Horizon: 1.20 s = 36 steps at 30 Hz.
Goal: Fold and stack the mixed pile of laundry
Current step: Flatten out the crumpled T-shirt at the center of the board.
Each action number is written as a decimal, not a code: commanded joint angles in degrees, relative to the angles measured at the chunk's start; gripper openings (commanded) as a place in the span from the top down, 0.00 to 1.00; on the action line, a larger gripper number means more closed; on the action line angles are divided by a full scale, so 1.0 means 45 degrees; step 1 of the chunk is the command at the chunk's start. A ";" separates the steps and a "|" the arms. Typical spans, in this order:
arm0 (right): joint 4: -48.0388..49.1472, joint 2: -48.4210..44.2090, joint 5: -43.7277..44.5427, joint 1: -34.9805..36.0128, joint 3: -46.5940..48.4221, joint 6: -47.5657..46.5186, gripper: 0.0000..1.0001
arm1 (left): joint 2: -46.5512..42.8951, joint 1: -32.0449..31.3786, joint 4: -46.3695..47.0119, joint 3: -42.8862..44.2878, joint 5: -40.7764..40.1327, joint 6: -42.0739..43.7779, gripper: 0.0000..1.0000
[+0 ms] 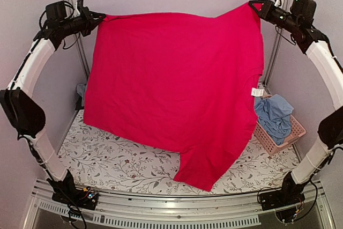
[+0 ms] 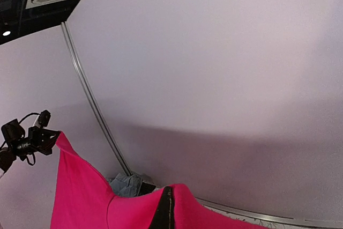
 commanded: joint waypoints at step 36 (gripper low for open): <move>0.7938 -0.2164 -0.4509 0.0350 -1.2666 0.2394 1.00 | -0.1934 0.0475 0.5982 -1.3677 0.3755 0.2245 1.00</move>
